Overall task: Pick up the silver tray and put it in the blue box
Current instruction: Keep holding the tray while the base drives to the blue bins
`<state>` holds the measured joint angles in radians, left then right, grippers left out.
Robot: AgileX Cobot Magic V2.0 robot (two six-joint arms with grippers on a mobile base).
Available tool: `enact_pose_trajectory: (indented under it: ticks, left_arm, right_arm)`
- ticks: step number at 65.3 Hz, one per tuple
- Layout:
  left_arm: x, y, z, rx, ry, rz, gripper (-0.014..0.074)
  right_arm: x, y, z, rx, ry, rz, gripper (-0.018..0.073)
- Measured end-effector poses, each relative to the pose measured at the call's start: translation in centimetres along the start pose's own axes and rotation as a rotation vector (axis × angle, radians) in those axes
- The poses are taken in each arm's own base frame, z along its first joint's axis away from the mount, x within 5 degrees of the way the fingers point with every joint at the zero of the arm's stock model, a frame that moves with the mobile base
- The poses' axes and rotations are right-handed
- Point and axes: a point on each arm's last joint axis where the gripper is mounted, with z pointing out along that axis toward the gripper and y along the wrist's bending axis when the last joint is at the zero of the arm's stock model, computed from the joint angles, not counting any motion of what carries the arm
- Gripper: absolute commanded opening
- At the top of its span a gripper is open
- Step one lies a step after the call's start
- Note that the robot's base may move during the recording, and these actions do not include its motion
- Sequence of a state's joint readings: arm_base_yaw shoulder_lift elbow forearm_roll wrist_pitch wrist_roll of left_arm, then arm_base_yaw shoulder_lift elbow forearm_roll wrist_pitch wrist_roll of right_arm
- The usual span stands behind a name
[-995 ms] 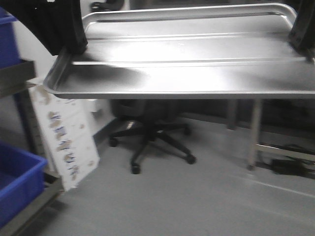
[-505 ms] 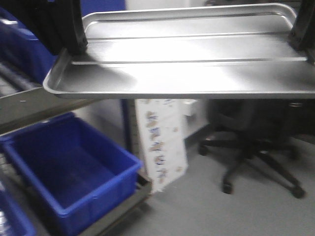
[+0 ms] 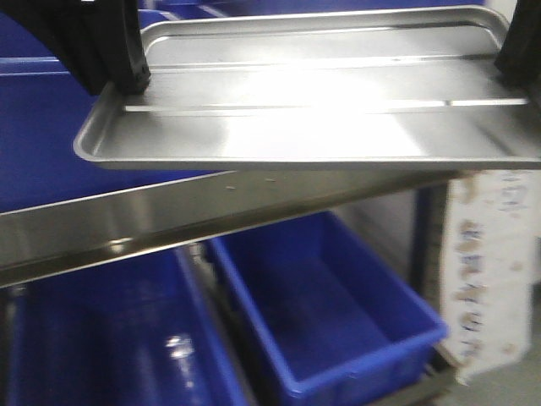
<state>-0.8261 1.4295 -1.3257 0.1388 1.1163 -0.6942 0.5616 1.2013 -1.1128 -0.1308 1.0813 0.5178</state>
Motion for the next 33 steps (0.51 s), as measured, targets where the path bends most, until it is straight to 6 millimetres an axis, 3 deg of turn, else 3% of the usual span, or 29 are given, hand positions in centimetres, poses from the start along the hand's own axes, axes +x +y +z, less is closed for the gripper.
enact_pose_trajectory:
  ticks: [33]
  left_arm:
    - [0.01, 0.01, 0.00, -0.001, 0.001, 0.000, -0.0105]
  right_arm:
    - [0.00, 0.00, 0.00, 0.000, 0.000, 0.000, 0.0056]
